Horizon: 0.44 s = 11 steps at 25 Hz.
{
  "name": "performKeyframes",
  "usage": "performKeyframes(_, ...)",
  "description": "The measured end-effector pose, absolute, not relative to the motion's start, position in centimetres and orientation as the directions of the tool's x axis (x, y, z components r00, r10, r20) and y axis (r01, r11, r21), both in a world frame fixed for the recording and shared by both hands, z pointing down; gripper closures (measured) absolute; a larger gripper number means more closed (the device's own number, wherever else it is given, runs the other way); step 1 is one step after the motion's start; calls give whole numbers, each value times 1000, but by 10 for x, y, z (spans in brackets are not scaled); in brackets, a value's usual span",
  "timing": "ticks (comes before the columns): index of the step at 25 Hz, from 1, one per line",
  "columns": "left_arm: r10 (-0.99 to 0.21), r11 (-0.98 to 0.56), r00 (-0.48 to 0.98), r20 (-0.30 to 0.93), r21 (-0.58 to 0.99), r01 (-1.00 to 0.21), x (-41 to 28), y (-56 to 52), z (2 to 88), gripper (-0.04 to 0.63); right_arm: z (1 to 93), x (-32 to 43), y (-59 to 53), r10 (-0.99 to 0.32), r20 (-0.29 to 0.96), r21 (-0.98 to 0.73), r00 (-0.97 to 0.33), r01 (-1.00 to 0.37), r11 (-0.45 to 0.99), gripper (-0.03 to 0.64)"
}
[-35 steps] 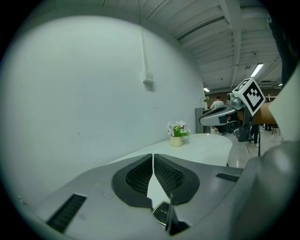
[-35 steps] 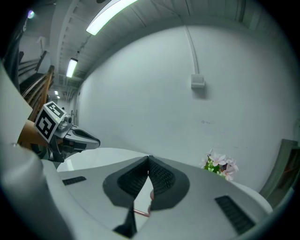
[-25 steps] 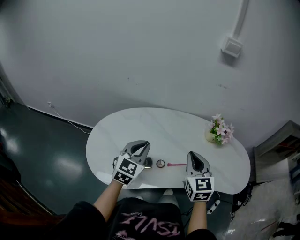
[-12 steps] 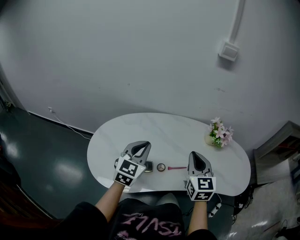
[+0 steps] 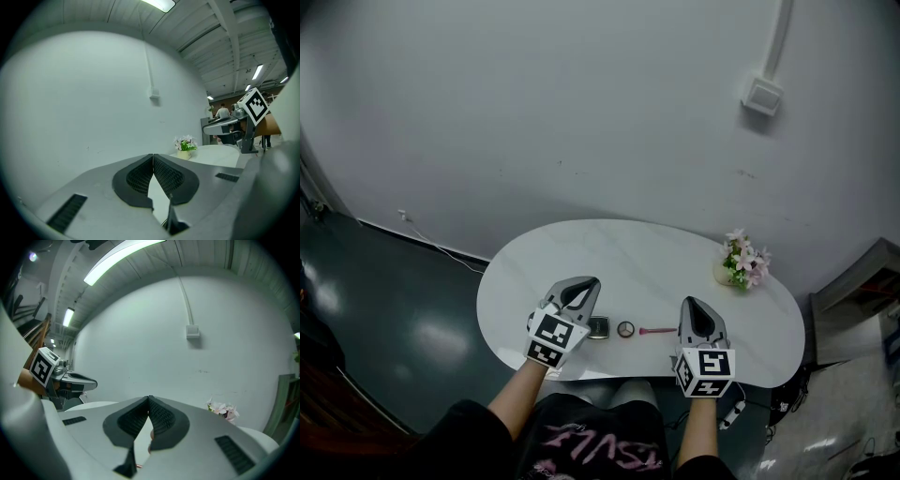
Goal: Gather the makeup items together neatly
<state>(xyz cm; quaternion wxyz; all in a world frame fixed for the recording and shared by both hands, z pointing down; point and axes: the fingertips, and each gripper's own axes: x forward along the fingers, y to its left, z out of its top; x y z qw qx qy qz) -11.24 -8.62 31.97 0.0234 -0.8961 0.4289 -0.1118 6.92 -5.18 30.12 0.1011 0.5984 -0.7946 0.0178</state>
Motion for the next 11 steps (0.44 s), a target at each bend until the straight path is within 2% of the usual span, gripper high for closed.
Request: performKeyframes(11, -776, -628, 602, 190, -136, -766, -115, -92, 326, 581, 305, 64, -57, -944, 190, 104, -271, -950, 294, 554)
